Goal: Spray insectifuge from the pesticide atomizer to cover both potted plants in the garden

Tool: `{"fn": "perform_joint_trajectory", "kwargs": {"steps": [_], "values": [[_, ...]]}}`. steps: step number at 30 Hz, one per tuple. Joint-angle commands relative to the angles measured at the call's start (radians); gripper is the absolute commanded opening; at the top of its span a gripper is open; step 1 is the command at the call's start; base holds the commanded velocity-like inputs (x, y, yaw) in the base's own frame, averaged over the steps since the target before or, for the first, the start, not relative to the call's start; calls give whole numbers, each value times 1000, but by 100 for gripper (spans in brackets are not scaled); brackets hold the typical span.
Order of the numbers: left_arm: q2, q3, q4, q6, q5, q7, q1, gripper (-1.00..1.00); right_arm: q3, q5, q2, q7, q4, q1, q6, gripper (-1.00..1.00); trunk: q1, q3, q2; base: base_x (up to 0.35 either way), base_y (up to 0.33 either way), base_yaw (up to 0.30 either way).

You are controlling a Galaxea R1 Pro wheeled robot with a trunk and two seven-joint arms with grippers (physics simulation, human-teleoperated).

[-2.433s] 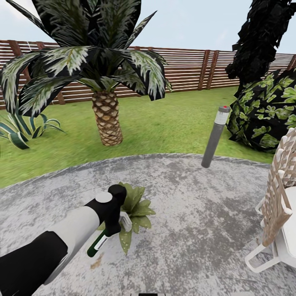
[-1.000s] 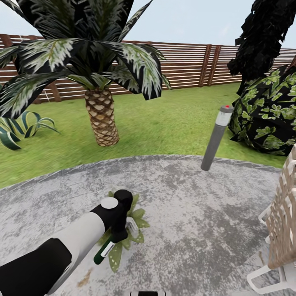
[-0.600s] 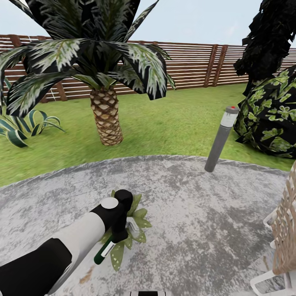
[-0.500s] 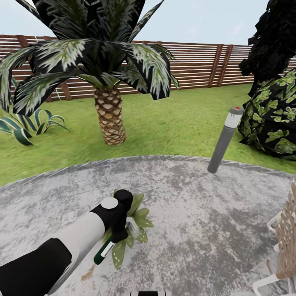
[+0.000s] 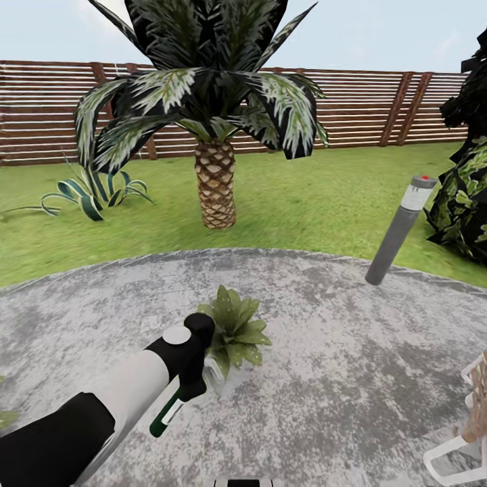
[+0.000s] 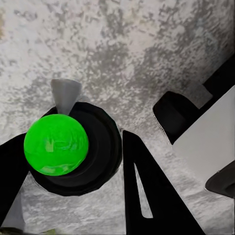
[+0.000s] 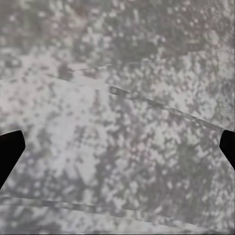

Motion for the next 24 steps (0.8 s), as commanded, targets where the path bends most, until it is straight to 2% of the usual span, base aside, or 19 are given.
{"fn": "perform_joint_trajectory", "kwargs": {"steps": [1,3,5,7,9,12,14,16,17,19,21,24], "values": [[3,-3,-1,10,-8,-10,4,-100,-7,11,0,-4,1,0,-3,100,-1,-1,0,-337,0,267],[12,1,-1,9,-7,-10,25,-100,-7,11,0,-4,0,0,-3,100,-1,-1,0,-337,0,238],[30,39,-2,6,-6,-10,51,-100,-7,11,-1,-4,0,-1,-3,100,-1,-1,0,-337,0,79],[47,99,-4,0,-5,1,59,-100,-8,11,-1,-4,0,0,-3,100,-1,-1,0,-337,0,22],[65,180,-4,-10,-4,29,64,-100,-7,13,-2,-1,0,0,-4,100,-1,-1,0,-337,0,7],[86,272,-4,-86,-4,61,91,-100,-6,17,-2,2,1,0,-5,100,-1,-1,0,-337,0,1],[91,365,-4,-156,-4,111,112,-100,-5,19,-2,3,2,0,-5,100,-1,-1,0,-336,0,0],[93,515,-3,-250,-4,202,134,-100,-4,20,-2,4,1,0,-6,100,-1,-1,0,-239,0,0],[93,595,-2,-318,-4,245,150,-100,-3,21,-2,5,0,-1,-6,100,-1,-1,0,-92,0,0],[95,686,-2,-425,-4,286,174,-100,-2,21,-3,5,0,-1,-6,100,-1,-1,0,-48,0,0],[101,688,10,-410,-16,285,185,-100,-13,11,9,5,-11,-12,-18,100,-1,-1,0,0,0,0],[107,690,14,-392,-33,267,202,-100,-28,8,12,-12,-28,-29,-35,100,-1,-1,0,0,0,0]]}}
